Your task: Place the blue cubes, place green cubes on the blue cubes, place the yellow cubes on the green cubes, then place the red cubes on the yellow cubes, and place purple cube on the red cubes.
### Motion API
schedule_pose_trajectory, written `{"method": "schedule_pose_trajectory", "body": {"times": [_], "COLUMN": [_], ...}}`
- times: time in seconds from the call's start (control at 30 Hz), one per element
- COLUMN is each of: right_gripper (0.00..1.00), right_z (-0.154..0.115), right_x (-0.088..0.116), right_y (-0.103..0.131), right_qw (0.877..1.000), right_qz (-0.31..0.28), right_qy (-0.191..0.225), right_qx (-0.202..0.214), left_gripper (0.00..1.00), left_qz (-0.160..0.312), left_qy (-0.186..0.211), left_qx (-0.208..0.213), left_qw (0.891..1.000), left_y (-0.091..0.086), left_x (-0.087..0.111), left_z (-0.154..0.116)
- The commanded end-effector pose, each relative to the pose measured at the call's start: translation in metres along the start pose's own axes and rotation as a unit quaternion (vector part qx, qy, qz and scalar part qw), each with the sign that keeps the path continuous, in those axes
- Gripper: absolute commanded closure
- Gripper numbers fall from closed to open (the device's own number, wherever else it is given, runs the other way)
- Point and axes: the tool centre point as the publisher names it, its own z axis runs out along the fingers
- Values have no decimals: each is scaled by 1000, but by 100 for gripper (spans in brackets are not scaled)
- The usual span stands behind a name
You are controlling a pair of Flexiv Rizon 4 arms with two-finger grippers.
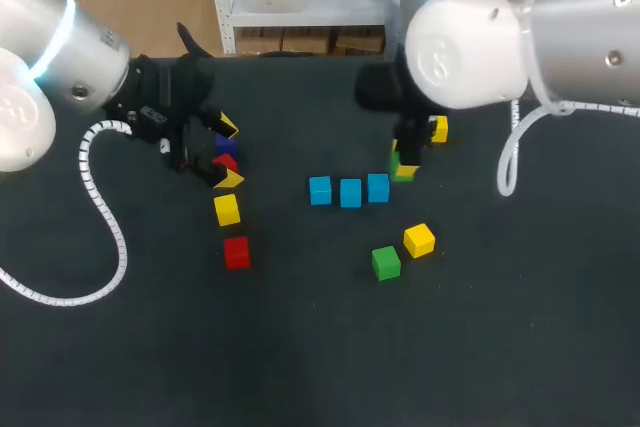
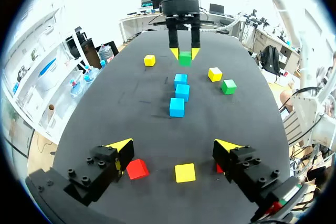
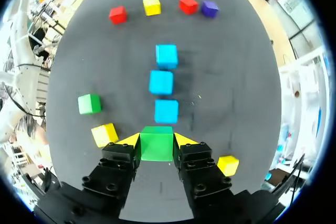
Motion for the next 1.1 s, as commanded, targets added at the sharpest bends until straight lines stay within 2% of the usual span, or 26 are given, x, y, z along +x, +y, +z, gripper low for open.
{"method": "schedule_pose_trajectory", "body": {"times": [0.03, 0.33, 1.1], "right_gripper": [100, 100, 100], "right_z": [4, 7, 14], "right_x": [-14, -38, -34], "right_y": [2, 3, 6], "right_qw": [1000, 999, 999], "right_qz": [-12, -42, -40], "right_qy": [0, 4, 21], "right_qx": [-3, -10, -16], "left_gripper": [0, 0, 0], "left_qz": [2, 2, 2], "left_qy": [-3, -3, -3], "left_qx": [-1, -1, -1], "left_qw": [1000, 1000, 1000], "left_y": [-1, -1, -1], "left_x": [2, 2, 2], "left_z": [0, 0, 0]}}
